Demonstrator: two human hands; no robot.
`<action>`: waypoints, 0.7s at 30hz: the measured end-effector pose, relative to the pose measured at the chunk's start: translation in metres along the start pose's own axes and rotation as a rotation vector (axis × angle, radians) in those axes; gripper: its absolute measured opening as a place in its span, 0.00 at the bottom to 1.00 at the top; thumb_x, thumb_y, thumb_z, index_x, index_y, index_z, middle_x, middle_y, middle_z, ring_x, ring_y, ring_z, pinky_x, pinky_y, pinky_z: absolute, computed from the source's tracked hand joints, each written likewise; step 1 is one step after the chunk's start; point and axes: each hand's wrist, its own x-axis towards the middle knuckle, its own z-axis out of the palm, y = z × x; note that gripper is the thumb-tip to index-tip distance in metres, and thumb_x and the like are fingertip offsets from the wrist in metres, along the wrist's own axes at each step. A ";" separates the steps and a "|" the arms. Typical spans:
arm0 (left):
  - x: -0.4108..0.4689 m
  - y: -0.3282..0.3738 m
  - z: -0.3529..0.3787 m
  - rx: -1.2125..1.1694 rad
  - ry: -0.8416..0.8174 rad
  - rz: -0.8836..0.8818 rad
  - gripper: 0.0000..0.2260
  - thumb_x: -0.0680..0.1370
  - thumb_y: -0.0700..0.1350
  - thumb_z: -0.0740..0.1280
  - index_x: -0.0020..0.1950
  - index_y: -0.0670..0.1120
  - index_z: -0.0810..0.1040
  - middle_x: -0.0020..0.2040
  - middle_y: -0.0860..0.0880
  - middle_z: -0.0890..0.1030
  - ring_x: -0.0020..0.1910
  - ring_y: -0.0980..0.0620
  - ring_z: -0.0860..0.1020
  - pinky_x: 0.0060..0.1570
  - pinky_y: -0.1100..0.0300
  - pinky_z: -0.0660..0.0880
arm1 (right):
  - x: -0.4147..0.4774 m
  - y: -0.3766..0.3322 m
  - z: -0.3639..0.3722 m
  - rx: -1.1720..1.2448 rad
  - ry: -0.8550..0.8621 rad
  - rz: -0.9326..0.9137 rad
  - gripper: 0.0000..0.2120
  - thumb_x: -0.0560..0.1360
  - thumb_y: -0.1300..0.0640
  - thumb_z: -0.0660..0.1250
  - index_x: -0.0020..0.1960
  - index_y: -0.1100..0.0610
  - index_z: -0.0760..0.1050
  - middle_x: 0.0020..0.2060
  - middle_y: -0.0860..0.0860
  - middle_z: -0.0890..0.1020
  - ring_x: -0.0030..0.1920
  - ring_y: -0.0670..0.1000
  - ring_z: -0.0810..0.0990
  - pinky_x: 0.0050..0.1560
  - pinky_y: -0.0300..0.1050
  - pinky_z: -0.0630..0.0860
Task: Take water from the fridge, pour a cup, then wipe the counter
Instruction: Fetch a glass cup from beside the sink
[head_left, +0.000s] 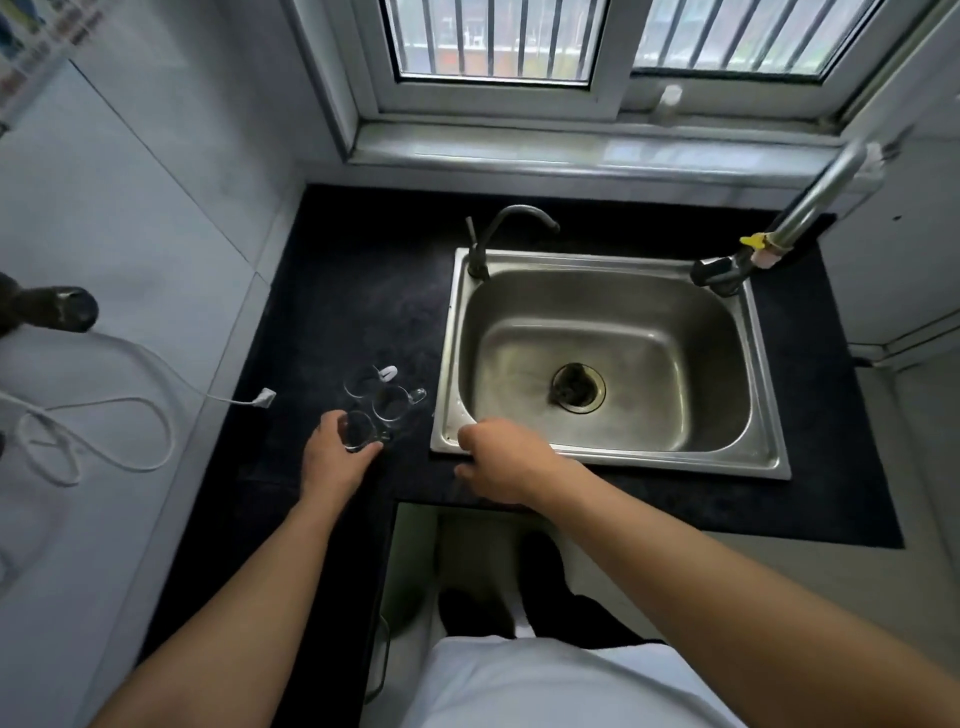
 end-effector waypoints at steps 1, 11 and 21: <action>0.001 0.001 0.001 -0.011 0.013 -0.004 0.27 0.70 0.47 0.79 0.64 0.46 0.73 0.61 0.45 0.80 0.60 0.45 0.78 0.58 0.53 0.74 | 0.002 0.003 0.000 0.005 -0.017 -0.004 0.12 0.77 0.50 0.66 0.53 0.58 0.75 0.53 0.59 0.79 0.53 0.62 0.78 0.43 0.46 0.68; -0.044 0.025 -0.016 -0.171 0.170 -0.027 0.23 0.68 0.46 0.81 0.56 0.51 0.73 0.57 0.50 0.81 0.59 0.53 0.79 0.56 0.60 0.74 | 0.027 0.016 0.008 0.590 -0.191 0.128 0.18 0.74 0.39 0.66 0.48 0.53 0.80 0.42 0.50 0.83 0.43 0.52 0.81 0.48 0.48 0.78; -0.148 0.039 -0.050 -0.188 0.288 -0.077 0.25 0.67 0.46 0.82 0.59 0.50 0.75 0.55 0.54 0.81 0.55 0.59 0.79 0.48 0.76 0.69 | 0.028 -0.060 0.018 1.427 -0.626 0.274 0.32 0.78 0.35 0.60 0.61 0.64 0.73 0.45 0.58 0.78 0.40 0.54 0.79 0.45 0.48 0.77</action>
